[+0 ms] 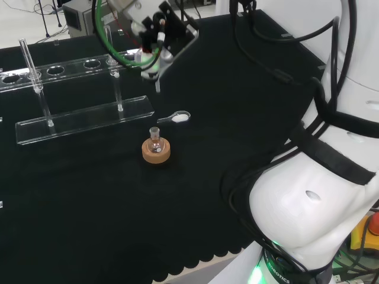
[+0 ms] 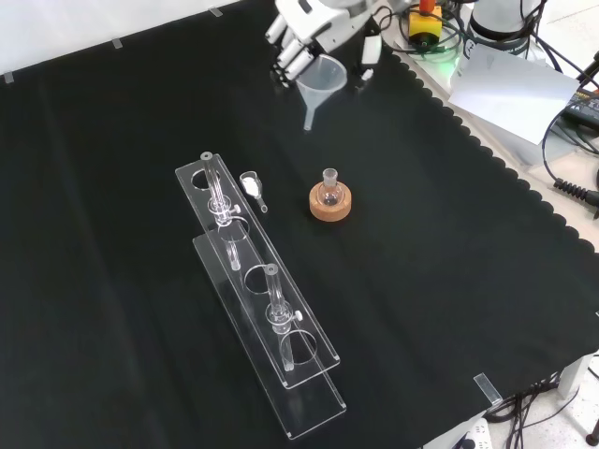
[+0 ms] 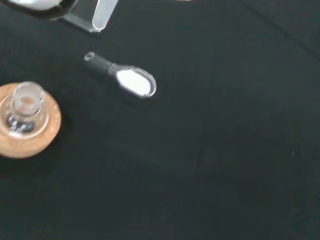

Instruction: Place the funnel on the round-bottom flask.

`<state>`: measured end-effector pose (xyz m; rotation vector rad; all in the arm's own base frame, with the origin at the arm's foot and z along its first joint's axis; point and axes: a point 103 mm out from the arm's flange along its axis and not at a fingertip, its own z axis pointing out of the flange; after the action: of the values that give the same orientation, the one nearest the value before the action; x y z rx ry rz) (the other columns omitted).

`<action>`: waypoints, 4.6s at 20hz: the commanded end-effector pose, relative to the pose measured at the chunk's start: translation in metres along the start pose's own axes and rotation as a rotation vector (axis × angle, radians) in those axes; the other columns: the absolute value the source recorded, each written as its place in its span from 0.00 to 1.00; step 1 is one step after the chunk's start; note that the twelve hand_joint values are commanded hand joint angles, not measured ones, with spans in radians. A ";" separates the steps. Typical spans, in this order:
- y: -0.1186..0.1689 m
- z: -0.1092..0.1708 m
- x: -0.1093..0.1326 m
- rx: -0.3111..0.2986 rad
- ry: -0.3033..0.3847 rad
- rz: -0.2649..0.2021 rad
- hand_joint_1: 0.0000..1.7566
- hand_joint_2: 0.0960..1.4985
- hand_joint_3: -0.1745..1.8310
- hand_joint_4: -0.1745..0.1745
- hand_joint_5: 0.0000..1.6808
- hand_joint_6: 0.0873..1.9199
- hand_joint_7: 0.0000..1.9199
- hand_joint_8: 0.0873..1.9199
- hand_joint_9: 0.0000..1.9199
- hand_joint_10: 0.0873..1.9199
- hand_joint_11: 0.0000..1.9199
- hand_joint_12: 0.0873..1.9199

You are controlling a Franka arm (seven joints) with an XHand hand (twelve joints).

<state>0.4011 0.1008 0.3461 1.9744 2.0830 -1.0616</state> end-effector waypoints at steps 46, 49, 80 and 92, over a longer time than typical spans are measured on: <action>0.032 0.055 0.064 0.101 0.035 -0.082 0.46 0.45 0.44 0.53 0.40 0.35 0.39 0.26 0.53 0.15 0.34 0.63; 0.034 0.058 0.064 0.112 0.027 -0.079 0.46 0.45 0.44 0.53 0.40 0.35 0.39 0.26 0.53 0.15 0.34 0.63; 0.055 0.076 0.074 0.156 0.019 -0.090 0.46 0.45 0.44 0.53 0.40 0.35 0.39 0.26 0.53 0.15 0.34 0.63; 0.059 0.089 0.067 0.225 0.031 -0.098 0.39 0.38 0.40 0.35 0.20 0.05 0.20 0.32 0.36 0.24 0.27 0.66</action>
<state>0.4088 0.1108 0.2210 2.0000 2.1785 -1.3287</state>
